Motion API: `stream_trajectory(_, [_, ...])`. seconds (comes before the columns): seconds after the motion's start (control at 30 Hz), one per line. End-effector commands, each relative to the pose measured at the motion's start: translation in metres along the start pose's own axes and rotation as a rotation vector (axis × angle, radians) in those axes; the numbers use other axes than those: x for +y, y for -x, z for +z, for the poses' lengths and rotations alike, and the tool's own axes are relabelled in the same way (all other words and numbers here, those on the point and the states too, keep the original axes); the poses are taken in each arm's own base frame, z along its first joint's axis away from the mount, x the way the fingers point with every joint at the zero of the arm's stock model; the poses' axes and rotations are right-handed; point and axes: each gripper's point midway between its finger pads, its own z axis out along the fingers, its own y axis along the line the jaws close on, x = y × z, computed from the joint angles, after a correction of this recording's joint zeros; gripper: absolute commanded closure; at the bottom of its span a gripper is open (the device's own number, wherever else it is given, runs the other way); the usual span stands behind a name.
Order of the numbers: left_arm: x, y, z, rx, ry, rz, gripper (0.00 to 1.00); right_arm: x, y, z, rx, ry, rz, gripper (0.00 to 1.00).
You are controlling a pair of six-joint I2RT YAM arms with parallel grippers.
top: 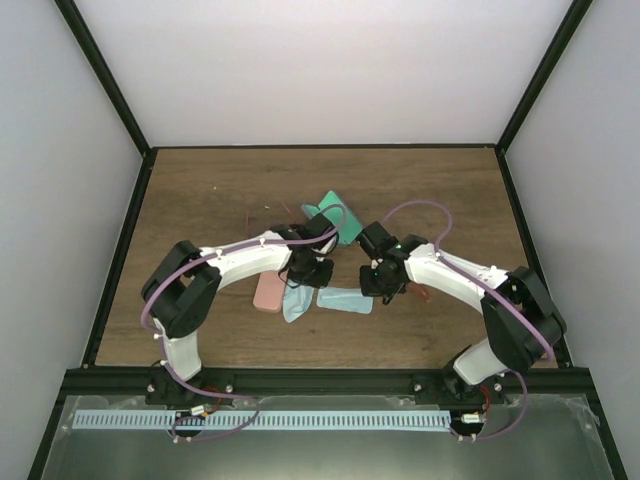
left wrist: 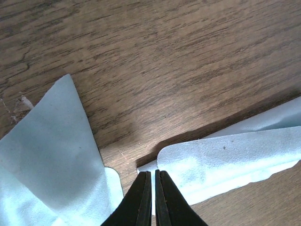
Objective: Organize the sunglasses
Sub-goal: Fold the glasses cleaning cloth at the center of the board.
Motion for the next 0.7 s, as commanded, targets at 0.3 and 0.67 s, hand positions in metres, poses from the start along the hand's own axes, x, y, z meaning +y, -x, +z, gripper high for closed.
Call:
stream_trajectory(0.3, [-0.005,0.013,-0.005,-0.054,0.007,-0.006,0.95,0.008,0.0,0.002,0.001,0.029,-0.026,0.99])
stream_trajectory(0.67, [-0.013,0.022,0.003,-0.042,-0.009,0.015,0.9,0.007,-0.006,0.009,0.029,0.029,-0.027,0.99])
